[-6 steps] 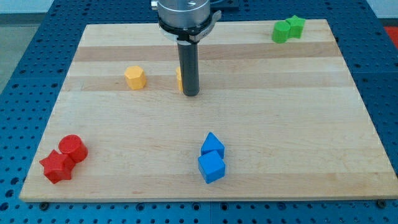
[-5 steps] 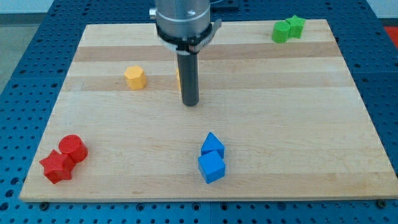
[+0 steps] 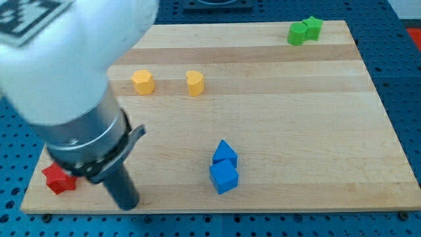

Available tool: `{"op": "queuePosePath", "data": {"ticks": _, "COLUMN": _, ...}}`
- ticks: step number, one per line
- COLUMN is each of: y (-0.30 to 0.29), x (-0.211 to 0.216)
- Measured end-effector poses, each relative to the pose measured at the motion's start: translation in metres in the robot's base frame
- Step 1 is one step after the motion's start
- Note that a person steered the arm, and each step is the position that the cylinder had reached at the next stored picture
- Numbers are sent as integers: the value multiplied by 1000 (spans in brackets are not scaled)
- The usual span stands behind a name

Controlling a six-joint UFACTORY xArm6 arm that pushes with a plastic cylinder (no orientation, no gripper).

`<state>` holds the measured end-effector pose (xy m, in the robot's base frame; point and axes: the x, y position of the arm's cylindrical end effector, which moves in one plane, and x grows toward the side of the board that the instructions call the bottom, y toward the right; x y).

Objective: Move the red star and red circle towards yellow hexagon

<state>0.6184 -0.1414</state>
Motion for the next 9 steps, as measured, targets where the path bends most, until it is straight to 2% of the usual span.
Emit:
{"op": "queuePosePath", "data": {"ticks": 2, "y": -28, "x": 0}}
{"op": "queuePosePath", "data": {"ticks": 7, "y": -157, "x": -5}}
{"op": "queuePosePath", "data": {"ticks": 9, "y": -110, "x": -19}}
